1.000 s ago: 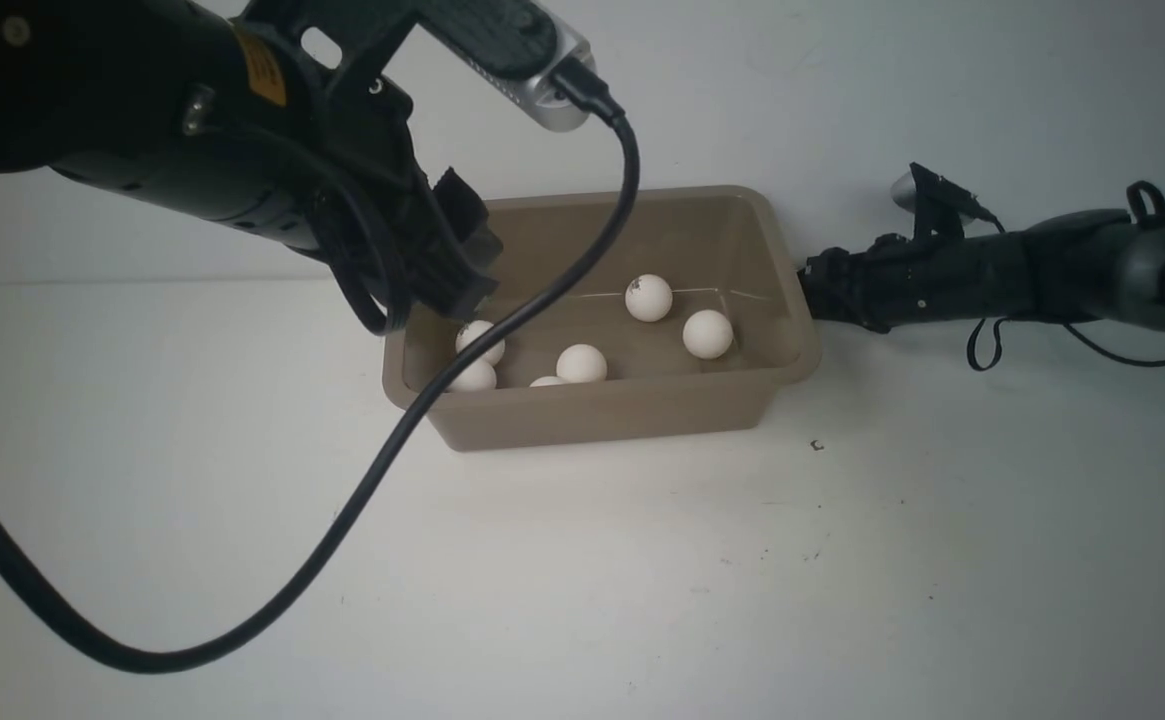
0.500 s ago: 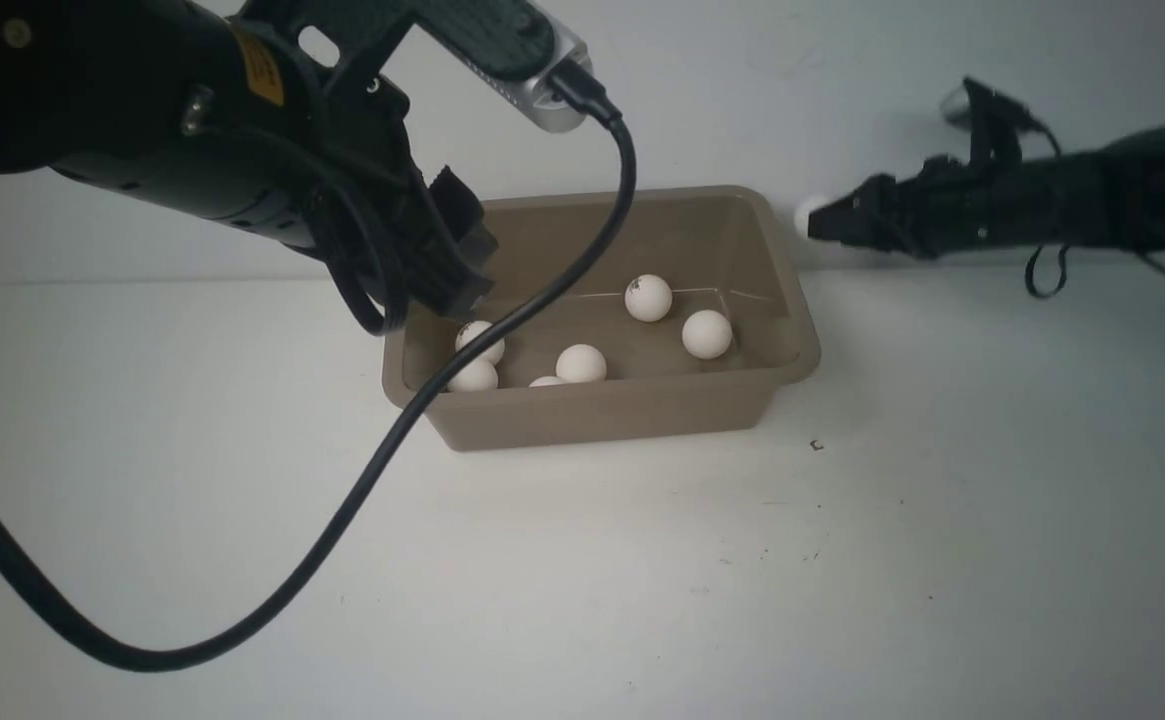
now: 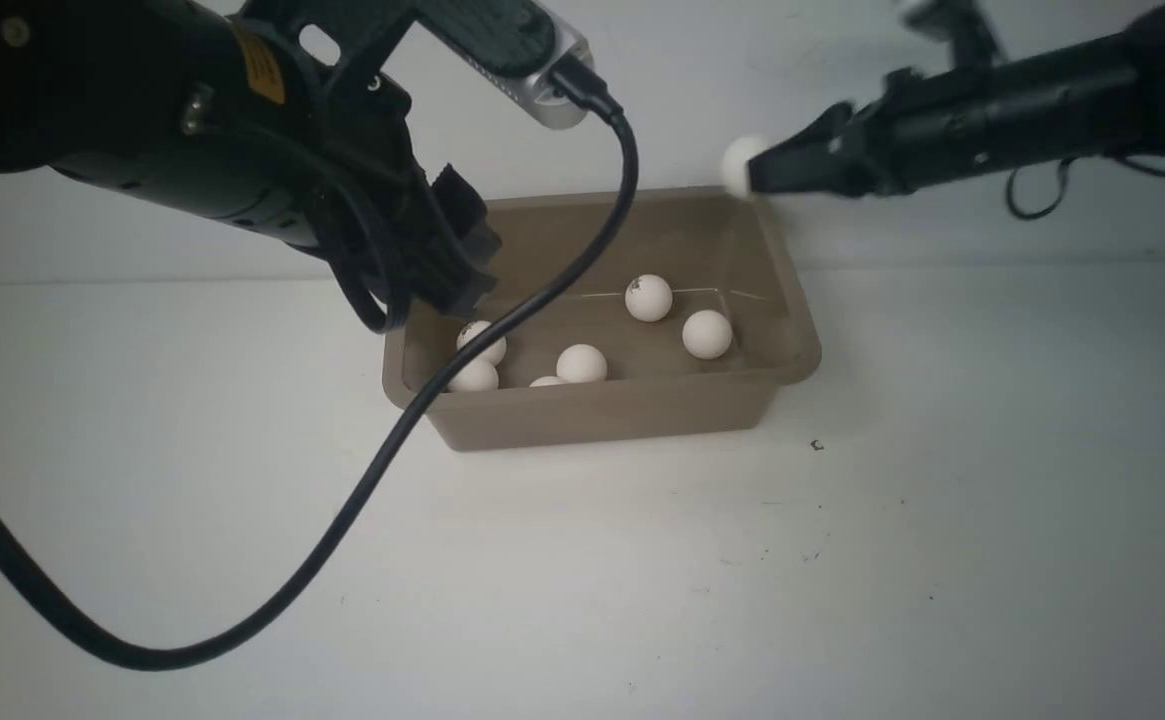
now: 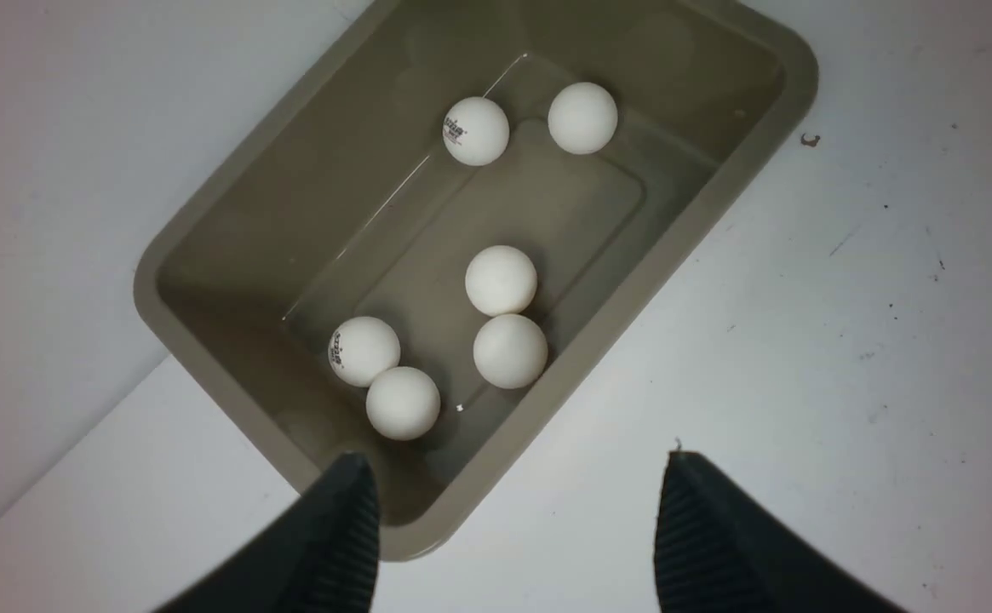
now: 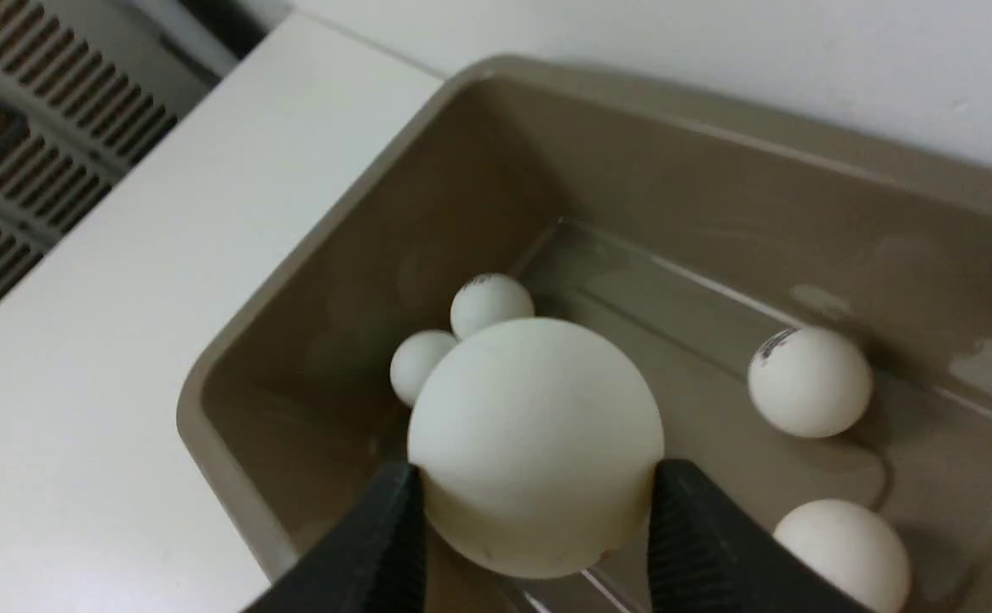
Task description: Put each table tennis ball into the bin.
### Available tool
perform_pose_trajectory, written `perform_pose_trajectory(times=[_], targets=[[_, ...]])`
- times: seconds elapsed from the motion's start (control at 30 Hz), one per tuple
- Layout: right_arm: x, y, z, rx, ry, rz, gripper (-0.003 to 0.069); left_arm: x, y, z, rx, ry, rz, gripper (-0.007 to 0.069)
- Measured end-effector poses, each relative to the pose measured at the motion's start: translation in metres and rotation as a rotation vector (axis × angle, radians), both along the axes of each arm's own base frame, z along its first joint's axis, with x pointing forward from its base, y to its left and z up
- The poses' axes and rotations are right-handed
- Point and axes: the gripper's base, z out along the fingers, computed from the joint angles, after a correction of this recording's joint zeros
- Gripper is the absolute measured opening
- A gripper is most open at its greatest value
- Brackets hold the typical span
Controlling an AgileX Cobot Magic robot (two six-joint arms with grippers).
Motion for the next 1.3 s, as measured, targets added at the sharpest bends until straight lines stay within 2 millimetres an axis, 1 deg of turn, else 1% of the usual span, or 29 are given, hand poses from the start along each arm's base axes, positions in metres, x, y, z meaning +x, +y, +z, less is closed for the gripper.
perform_pose_trajectory(times=[0.1,0.13,0.17,0.27,0.37,0.4,0.47,0.53,0.57,0.6,0.67,0.73,0.8,0.83,0.87,0.9,0.93,1.03,1.07,1.1,1.13,1.17,1.23,1.3], targets=[[-0.002,0.018,-0.009,-0.042,0.007,0.038,0.031,0.001,0.0,0.001,-0.007,-0.011,0.001,0.0396],[-0.002,0.029,-0.016,-0.079,0.001,0.047,0.031,0.001,-0.001,0.001,-0.022,-0.009,0.0,0.0396],[-0.003,0.031,-0.017,-0.082,0.001,0.051,0.031,0.001,-0.002,0.001,-0.025,-0.009,0.0,0.0396],[0.001,0.043,-0.027,-0.133,-0.026,0.03,0.031,0.001,-0.003,0.003,-0.056,-0.022,-0.001,0.0396],[0.004,0.047,-0.037,-0.154,-0.03,0.01,0.031,0.002,-0.004,0.004,-0.076,-0.029,-0.001,0.0396],[0.005,0.048,-0.04,-0.156,-0.026,0.005,0.034,0.001,-0.006,0.005,-0.094,-0.023,-0.002,0.0396],[0.008,0.047,-0.04,-0.156,-0.035,-0.025,0.0438,0.001,-0.007,0.005,-0.113,-0.014,-0.002,0.0396],[0.011,0.046,-0.039,-0.152,-0.052,-0.06,0.0512,0.0,-0.008,0.005,-0.133,-0.007,-0.003,0.0396],[0.013,0.044,-0.035,-0.153,-0.074,-0.09,0.0545,0.0,-0.008,0.006,-0.141,-0.004,-0.003,0.0396],[0.013,0.043,-0.031,-0.155,-0.09,-0.104,0.0556,0.0,-0.009,0.006,-0.151,-0.002,-0.003,0.0396],[0.015,0.04,-0.018,-0.17,-0.147,-0.156,0.0573,0.0,-0.01,0.006,-0.169,0.002,-0.003,0.0396],[0.014,0.033,0.012,-0.194,-0.255,-0.228,0.0573,0.0,-0.011,0.007,-0.186,0.003,-0.003,0.0396],[0.009,0.024,0.046,-0.245,-0.389,-0.301,0.0569,0.0,-0.011,0.007,-0.192,0.006,-0.003,0.0396],[0.006,0.021,0.057,-0.264,-0.431,-0.316,0.0568,-0.001,-0.011,0.007,-0.194,0.007,-0.003,0.0396],[0.0,0.017,0.075,-0.296,-0.499,-0.34,0.0565,-0.001,-0.011,0.007,-0.196,0.009,-0.003,0.0396],[-0.003,0.014,0.086,-0.304,-0.532,-0.357,0.0563,-0.001,-0.012,0.007,-0.198,0.01,-0.003,0.0396],[-0.011,0.01,0.103,-0.33,-0.588,-0.375,0.0561,-0.001,-0.012,0.007,-0.201,0.011,-0.003,0.0396],[-0.032,0.0,0.144,-0.364,-0.692,-0.436,0.0557,-0.001,-0.013,0.008,-0.214,0.019,-0.007,0.0396],[-0.036,-0.004,0.152,-0.375,-0.71,-0.449,0.0556,-0.001,-0.013,0.008,-0.217,0.02,-0.009,0.0396],[-0.044,-0.01,0.165,-0.373,-0.728,-0.478,0.0556,-0.002,-0.013,0.008,-0.219,0.021,-0.013,0.0396],[-0.045,-0.011,0.167,-0.371,-0.732,-0.485,0.0556,-0.002,-0.013,0.008,-0.22,0.021,-0.013,0.0396],[-0.051,-0.016,0.177,-0.36,-0.74,-0.511,0.0556,-0.002,-0.013,0.008,-0.22,0.021,-0.016,0.0396],[-0.067,-0.04,0.2,-0.349,-0.759,-0.599,0.0556,-0.002,-0.014,0.008,-0.225,0.022,-0.021,0.0396],[-0.078,-0.06,0.214,-0.34,-0.747,-0.66,0.0556,-0.002,-0.014,0.008,-0.225,0.021,-0.023,0.0396]])
